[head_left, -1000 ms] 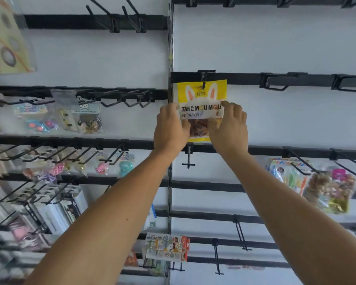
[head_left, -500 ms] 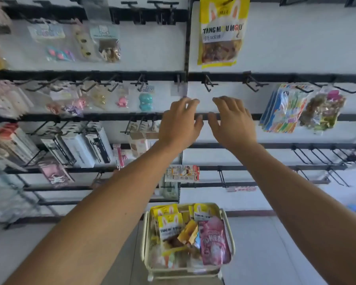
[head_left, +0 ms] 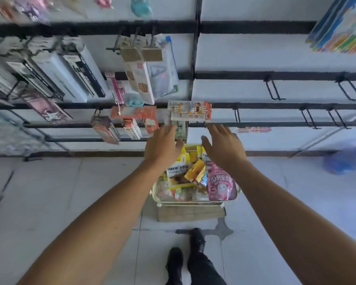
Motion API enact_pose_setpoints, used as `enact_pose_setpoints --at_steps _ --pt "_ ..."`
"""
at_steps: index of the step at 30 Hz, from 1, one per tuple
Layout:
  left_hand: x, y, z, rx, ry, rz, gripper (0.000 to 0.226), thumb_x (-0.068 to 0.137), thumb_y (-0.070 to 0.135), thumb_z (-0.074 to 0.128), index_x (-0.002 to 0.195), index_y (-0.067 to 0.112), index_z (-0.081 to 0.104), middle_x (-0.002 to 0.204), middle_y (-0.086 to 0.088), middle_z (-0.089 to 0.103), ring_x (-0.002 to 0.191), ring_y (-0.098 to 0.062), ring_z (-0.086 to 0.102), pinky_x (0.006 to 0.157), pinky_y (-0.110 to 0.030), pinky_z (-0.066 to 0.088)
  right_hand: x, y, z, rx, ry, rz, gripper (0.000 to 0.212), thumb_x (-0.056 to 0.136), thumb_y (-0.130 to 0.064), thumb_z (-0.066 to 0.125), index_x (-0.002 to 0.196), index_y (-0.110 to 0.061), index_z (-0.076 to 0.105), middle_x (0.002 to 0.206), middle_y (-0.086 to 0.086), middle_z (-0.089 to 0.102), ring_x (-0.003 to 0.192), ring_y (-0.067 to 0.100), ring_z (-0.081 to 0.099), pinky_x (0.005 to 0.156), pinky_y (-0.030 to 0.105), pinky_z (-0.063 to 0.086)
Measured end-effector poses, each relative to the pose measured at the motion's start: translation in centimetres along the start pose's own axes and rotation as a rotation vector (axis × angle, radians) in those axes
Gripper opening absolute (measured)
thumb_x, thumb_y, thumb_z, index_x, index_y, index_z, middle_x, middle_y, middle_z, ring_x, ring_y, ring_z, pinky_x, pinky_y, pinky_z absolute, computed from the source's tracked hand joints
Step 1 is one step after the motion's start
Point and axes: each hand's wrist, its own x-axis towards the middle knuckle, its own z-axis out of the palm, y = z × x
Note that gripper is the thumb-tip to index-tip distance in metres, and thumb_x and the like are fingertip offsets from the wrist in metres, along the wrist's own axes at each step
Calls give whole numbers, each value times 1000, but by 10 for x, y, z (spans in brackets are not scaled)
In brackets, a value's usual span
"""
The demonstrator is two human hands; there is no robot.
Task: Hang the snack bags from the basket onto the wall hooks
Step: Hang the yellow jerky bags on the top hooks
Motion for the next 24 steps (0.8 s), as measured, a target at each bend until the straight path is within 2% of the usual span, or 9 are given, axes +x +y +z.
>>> enact_pose_setpoints --at_steps 5,8,10,12,14,17,19,21,24 --pt "-6 -31 74 -128 -132 -235 43 99 32 52 139 16 49 138 -8 53 127 -30 49 95 -48 49 11 26 65 43 -192 44 48 102 -37 41 146 -18 39 144 9 50 128 34 49 97 45 43" --pt "-8 -45 111 -215 -176 -352 44 99 29 54 140 14 49 136 -10 55 122 -30 55 95 -47 50 24 37 102 52 -279 53 45 103 -36 40 145 -19 38 140 9 52 124 34 52 79 40 43" --pt "-8 -53 132 -285 -195 -423 46 99 28 55 142 11 49 137 -10 55 119 -27 59 97 -41 50 34 43 126 66 -311 55 43 103 -35 40 144 -22 39 133 9 55 116 36 57 70 36 38" --pt "-5 -61 151 -331 -201 -475 46 100 25 56 142 9 49 138 -11 55 121 -26 59 94 -33 47 44 47 149 119 -342 52 44 102 -34 43 144 -22 38 130 11 56 112 37 59 68 37 44" --pt "3 -71 169 -350 -202 -501 43 100 23 56 139 6 51 134 -12 58 118 -26 59 88 -29 44 56 48 173 147 -377 51 47 101 -32 44 146 -22 35 129 13 56 110 38 60 71 40 48" --pt "15 -85 197 -375 -210 -565 36 100 19 56 130 0 54 110 -9 58 98 -22 57 86 -29 45 73 47 209 161 -450 85 51 101 -31 46 148 -17 31 128 16 56 111 39 58 72 40 47" --pt "21 -94 217 -411 -208 -617 40 100 20 56 135 1 51 120 -12 59 109 -25 59 88 -26 41 83 46 232 137 -504 139 52 101 -32 46 147 -14 30 128 17 56 120 39 52 79 43 47" --pt "26 -102 235 -435 -198 -640 42 100 21 56 138 4 49 135 -12 58 122 -25 57 85 -21 38 91 47 252 104 -560 203 57 101 -34 45 149 -11 26 134 18 53 131 37 42 95 48 44" --pt "33 -111 258 -466 -151 -646 37 100 17 58 134 2 52 120 -7 60 101 -11 53 74 -11 30 98 51 276 60 -591 269 61 101 -35 44 152 -9 22 140 19 49 136 35 37 108 48 35"
